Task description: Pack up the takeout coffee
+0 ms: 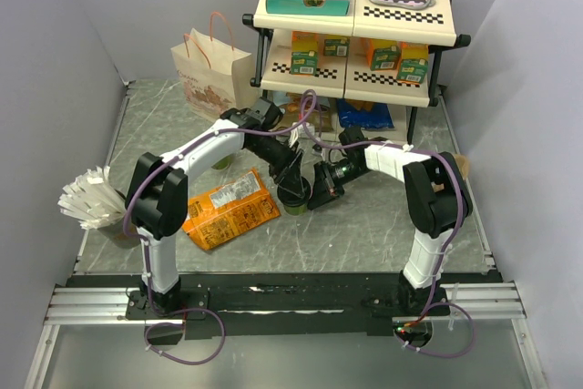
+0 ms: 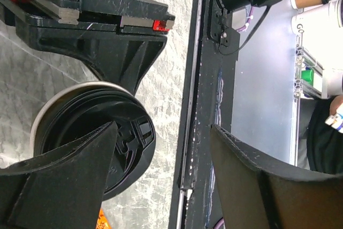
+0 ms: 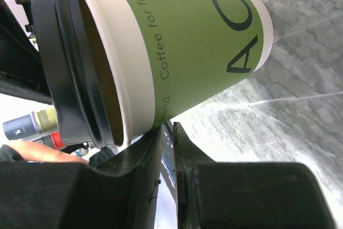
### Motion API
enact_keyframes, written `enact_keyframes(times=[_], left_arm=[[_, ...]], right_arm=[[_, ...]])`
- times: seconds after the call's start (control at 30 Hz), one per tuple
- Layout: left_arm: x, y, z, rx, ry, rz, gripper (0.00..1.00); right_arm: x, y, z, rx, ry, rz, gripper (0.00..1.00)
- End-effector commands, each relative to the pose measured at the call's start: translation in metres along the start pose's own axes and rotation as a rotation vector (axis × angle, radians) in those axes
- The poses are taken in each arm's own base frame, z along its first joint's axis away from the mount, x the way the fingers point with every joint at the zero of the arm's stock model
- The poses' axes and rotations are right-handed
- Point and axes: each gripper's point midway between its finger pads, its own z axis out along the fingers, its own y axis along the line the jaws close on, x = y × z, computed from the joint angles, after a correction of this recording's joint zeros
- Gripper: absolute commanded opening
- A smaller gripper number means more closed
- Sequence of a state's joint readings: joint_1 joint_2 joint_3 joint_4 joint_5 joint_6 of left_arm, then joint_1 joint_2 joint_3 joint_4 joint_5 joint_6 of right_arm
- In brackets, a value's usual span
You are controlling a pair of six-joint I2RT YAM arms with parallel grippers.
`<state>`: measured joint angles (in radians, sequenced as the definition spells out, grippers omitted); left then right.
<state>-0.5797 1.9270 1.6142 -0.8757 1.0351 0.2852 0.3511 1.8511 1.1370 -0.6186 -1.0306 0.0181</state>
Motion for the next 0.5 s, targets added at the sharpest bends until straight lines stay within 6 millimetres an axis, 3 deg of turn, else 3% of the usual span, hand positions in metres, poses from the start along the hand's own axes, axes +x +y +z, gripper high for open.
enact_keyframes(times=[0.0,0.47], left_arm=[[-0.016,-0.015,0.006,0.046,-0.025,0.067,0.75],[-0.015,-0.005,0.013,0.039,-0.041,0.060,0.77]], right_arm=[[-0.008,0.009,0.003,-0.031,-0.008,-0.015,0.21],[-0.009,0.006,0.005,-0.031,-0.007,-0.003,0.22]])
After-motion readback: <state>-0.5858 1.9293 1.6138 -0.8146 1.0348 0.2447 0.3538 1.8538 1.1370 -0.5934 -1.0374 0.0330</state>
